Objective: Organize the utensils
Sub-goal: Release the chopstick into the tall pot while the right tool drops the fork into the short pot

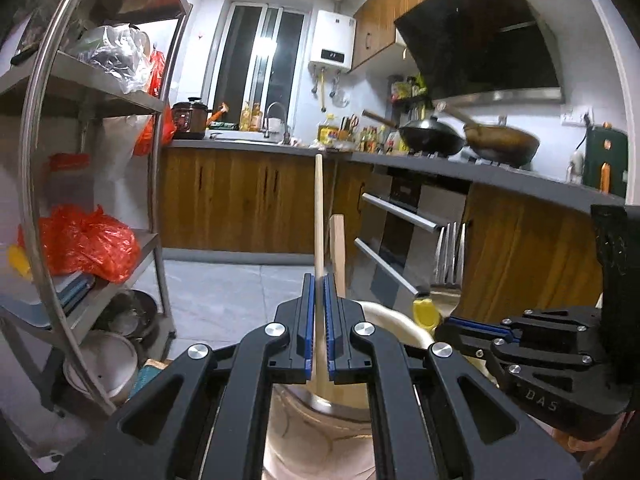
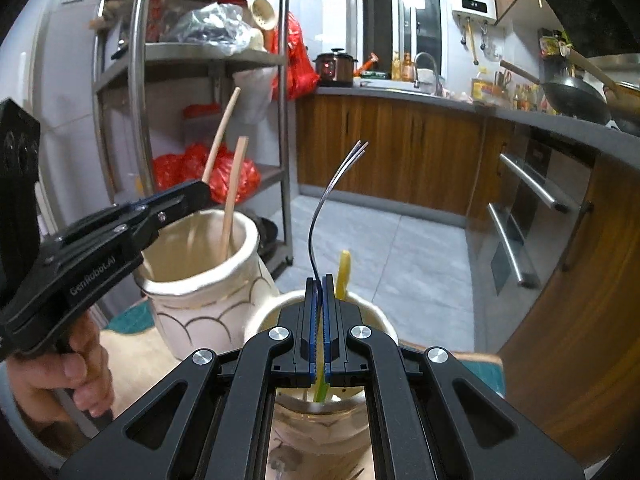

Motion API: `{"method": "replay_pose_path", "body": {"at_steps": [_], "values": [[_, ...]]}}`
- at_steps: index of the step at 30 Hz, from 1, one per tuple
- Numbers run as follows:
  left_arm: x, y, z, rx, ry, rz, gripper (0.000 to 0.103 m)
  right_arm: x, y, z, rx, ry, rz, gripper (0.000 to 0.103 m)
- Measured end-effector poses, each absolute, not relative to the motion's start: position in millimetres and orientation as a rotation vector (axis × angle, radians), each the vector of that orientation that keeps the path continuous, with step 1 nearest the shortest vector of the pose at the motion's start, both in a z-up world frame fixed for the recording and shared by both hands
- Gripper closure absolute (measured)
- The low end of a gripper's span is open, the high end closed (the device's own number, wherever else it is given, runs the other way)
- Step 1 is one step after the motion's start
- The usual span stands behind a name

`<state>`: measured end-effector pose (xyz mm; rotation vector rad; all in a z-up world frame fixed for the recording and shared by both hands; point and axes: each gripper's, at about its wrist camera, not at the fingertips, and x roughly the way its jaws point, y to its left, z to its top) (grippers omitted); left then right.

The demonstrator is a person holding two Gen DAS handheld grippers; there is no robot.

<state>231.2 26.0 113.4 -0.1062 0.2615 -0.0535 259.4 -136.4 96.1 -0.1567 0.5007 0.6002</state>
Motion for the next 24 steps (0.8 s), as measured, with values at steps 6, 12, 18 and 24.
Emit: {"method": "replay_pose_path", "body": {"at_steps": [6, 12, 18, 24], "values": [[233.3, 21.8, 110.3, -0.079, 0.286, -0.044, 0.099, 262.7, -136.9, 92.0, -0.150, 0.536, 0.604, 0.099], [233.4, 20.1, 109.2, -0.058, 0.288, -0.032, 0.099, 265.8, -137.2, 93.8, -0.138, 0.554, 0.605, 0.099], [234.1, 18.6, 109.6, -0.057, 0.289, -0.035, 0.097, 267.4, -138.5, 93.9, -0.133, 0.557, 0.606, 0.099], [229.3, 18.8, 111.5, -0.049, 0.266, -0.034, 0.070, 267.9, -139.2, 92.1, -0.133, 0.562, 0.603, 0.099]]}}
